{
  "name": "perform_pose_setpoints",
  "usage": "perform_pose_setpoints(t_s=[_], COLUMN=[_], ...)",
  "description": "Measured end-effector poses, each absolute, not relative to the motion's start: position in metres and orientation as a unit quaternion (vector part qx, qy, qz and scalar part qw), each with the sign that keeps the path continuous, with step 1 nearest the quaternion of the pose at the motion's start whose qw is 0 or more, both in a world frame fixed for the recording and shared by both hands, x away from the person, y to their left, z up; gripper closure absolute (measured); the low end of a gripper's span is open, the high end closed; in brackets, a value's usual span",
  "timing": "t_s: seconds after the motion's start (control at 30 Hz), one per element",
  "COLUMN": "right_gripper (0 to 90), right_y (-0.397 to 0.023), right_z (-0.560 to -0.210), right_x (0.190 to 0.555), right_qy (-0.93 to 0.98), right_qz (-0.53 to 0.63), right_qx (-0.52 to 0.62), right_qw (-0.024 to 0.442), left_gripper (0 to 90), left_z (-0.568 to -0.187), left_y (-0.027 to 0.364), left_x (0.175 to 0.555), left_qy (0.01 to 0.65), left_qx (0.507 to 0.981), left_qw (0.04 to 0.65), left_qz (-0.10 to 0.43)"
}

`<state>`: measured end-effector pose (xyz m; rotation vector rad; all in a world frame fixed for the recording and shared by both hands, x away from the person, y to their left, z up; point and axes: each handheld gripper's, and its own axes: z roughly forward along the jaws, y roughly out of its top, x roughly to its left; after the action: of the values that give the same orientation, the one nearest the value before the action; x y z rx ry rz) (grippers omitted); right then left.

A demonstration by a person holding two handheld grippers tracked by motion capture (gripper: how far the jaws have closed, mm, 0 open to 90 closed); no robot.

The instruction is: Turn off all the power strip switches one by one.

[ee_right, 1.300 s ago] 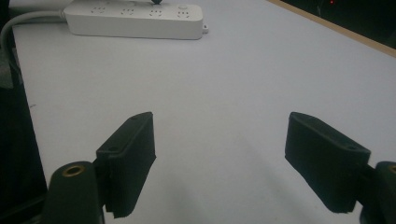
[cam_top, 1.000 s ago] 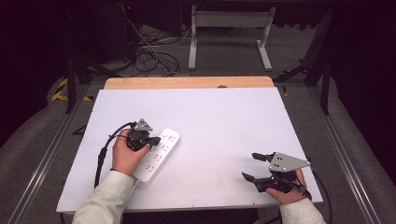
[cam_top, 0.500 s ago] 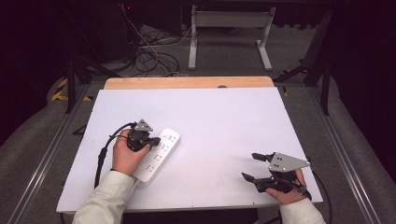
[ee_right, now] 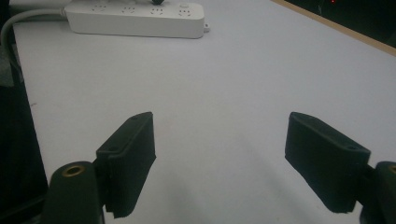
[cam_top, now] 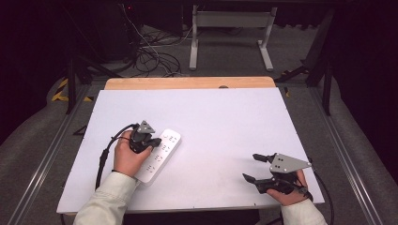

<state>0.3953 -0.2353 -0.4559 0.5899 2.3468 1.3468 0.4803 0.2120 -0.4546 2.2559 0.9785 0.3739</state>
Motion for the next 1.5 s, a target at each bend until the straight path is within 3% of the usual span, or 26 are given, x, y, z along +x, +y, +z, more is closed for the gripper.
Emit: perform_pose_setpoints(t_s=[0.5, 0.73, 1.03, 1.5], right_gripper=[24.7, 24.7, 24.7, 24.7], right_y=[-0.234, -0.236, -0.235, -0.235], right_z=[-0.456, -0.456, -0.456, -0.457], right_x=[0.395, 0.396, 0.395, 0.396], right_qy=[0.833, 0.831, 0.831, 0.832], right_qz=[0.478, 0.479, 0.481, 0.479], right_qx=[0.208, 0.214, 0.211, 0.213], right_qw=[0.185, 0.183, 0.185, 0.182], left_gripper=[90.0, 89.9, 89.9, 89.9], left_z=[-0.454, -0.422, -0.418, -0.424], left_y=[0.21, 0.215, 0.21, 0.204], left_x=[0.48, 0.465, 0.461, 0.489], left_qy=[0.378, 0.37, 0.358, 0.357], left_qx=[0.859, 0.834, 0.837, 0.842], left_qw=[0.315, 0.382, 0.385, 0.379], left_qz=[0.143, 0.149, 0.152, 0.139])
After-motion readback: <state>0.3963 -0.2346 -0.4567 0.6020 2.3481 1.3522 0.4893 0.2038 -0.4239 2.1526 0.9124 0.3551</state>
